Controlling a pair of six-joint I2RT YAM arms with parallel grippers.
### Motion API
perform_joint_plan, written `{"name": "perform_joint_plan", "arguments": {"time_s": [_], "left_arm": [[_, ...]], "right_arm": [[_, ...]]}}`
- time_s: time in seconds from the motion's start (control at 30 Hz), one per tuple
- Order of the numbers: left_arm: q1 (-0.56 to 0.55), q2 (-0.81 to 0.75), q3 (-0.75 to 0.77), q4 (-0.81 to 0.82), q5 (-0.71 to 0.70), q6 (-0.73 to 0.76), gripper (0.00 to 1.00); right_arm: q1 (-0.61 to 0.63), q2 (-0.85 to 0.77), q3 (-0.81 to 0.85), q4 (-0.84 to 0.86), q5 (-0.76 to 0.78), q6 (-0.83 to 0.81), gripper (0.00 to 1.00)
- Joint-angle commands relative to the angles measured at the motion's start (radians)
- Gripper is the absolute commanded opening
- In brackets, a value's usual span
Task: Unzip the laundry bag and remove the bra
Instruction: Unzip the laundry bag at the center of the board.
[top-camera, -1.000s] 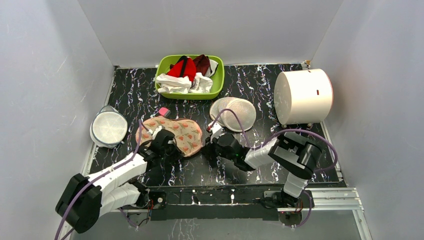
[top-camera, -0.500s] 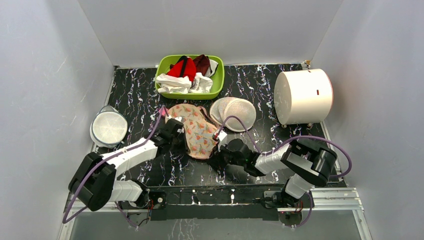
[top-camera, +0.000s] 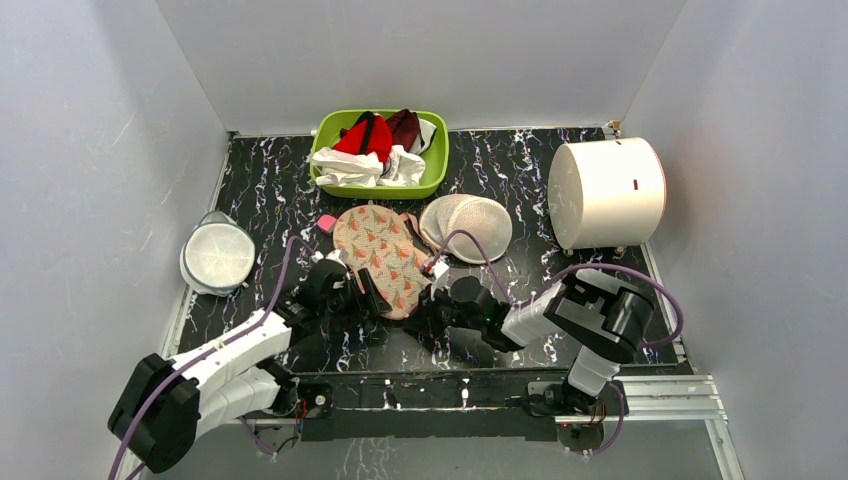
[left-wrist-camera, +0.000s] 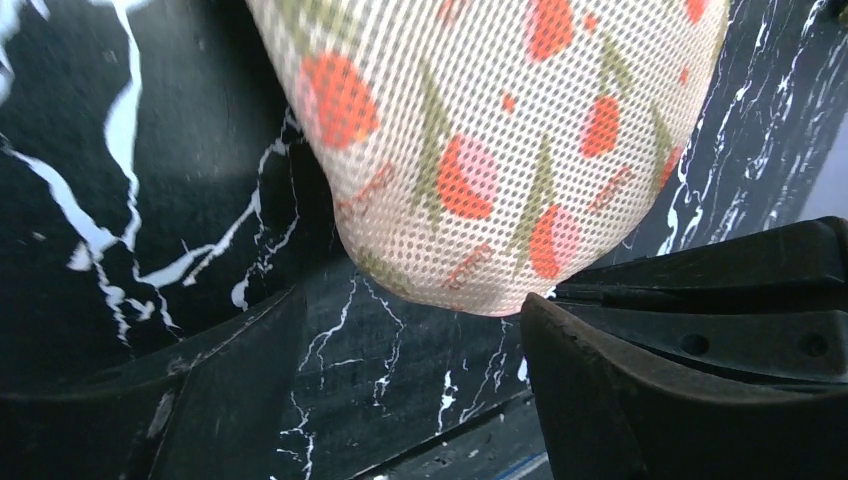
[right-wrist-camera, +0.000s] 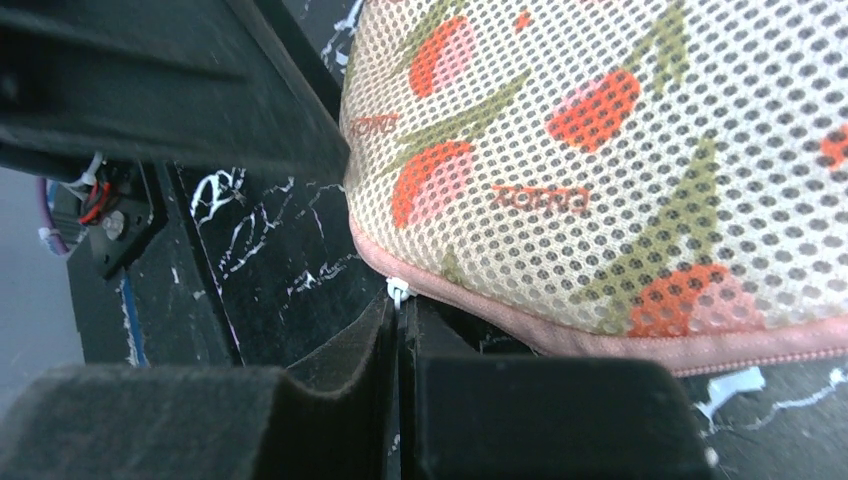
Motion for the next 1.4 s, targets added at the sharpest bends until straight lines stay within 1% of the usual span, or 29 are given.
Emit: {"name": "perform_joint_plan", "arguments": {"time_s": [0.0, 0.07, 0.17, 0.27, 0.37, 0.4, 0.43, 0.57, 0.73, 0.8, 0.93, 1.0, 1.07, 1.13, 1.17, 1.23, 1.3, 1.33, 1.37], "left_arm": [[0.0, 0.021, -0.073, 0.205, 0.127, -0.194, 0.75], [0.001, 0.062, -0.077, 0.248, 0.136, -0.216, 0.71], [0.0, 0.119, -0.084, 0.316, 0.139, -0.241, 0.57], [-0.002, 0.139, -0.087, 0.34, 0.119, -0.254, 0.43], [-0.002, 0.117, -0.095, 0.32, 0.087, -0.247, 0.24], [-0.002, 0.104, -0.094, 0.293, 0.074, -0.243, 0.19], [-0.002, 0.09, -0.093, 0.267, 0.064, -0.237, 0.17], [0.0, 0.026, -0.088, 0.174, 0.024, -0.207, 0.14], [0.007, -0.008, -0.067, 0.06, -0.018, -0.156, 0.08], [0.021, -0.008, -0.066, 0.03, -0.005, -0.152, 0.06], [0.061, 0.0, -0.093, 0.055, 0.066, -0.147, 0.0], [0.069, 0.007, -0.083, 0.031, 0.064, -0.124, 0.0], [0.079, 0.016, -0.059, -0.011, 0.044, -0.081, 0.0], [0.092, 0.055, 0.025, -0.146, -0.051, 0.042, 0.0], [0.091, 0.1, 0.076, -0.206, -0.099, 0.108, 0.0], [0.091, 0.164, 0.146, -0.256, -0.139, 0.15, 0.0], [0.091, 0.176, 0.166, -0.238, -0.129, 0.136, 0.0], [0.091, 0.165, 0.162, -0.216, -0.107, 0.117, 0.08], [0.091, 0.143, 0.15, -0.193, -0.092, 0.096, 0.2]], "right_arm": [[0.016, 0.024, 0.052, 0.114, -0.008, 0.042, 0.0], [0.021, 0.027, 0.057, 0.112, -0.009, 0.052, 0.0], [0.035, 0.028, 0.056, 0.117, -0.001, 0.054, 0.0], [0.036, 0.023, 0.057, 0.105, 0.0, 0.057, 0.0], [0.036, 0.009, 0.048, 0.098, 0.016, 0.048, 0.0], [0.036, 0.004, 0.044, 0.092, 0.024, 0.045, 0.0], [0.036, 0.0, 0.04, 0.084, 0.031, 0.042, 0.0], [0.036, 0.003, 0.03, 0.082, 0.052, 0.034, 0.0], [0.024, -0.002, 0.014, 0.063, 0.083, 0.025, 0.0], [0.013, -0.016, -0.005, 0.065, 0.091, 0.019, 0.0], [-0.026, -0.044, -0.041, 0.056, 0.099, 0.007, 0.0], [-0.049, -0.061, -0.053, 0.038, 0.102, -0.008, 0.0], [-0.081, -0.09, -0.061, 0.014, 0.111, -0.024, 0.0], [-0.114, -0.152, -0.06, -0.069, 0.112, -0.086, 0.0], [-0.113, -0.177, -0.039, -0.131, 0.074, -0.119, 0.0], [-0.101, -0.184, -0.048, -0.094, 0.011, -0.088, 0.0], [-0.058, -0.163, -0.046, -0.045, -0.013, -0.046, 0.0], [-0.026, -0.137, -0.043, -0.007, -0.01, -0.018, 0.0], [-0.015, -0.114, -0.041, 0.034, -0.016, 0.012, 0.0]]}}
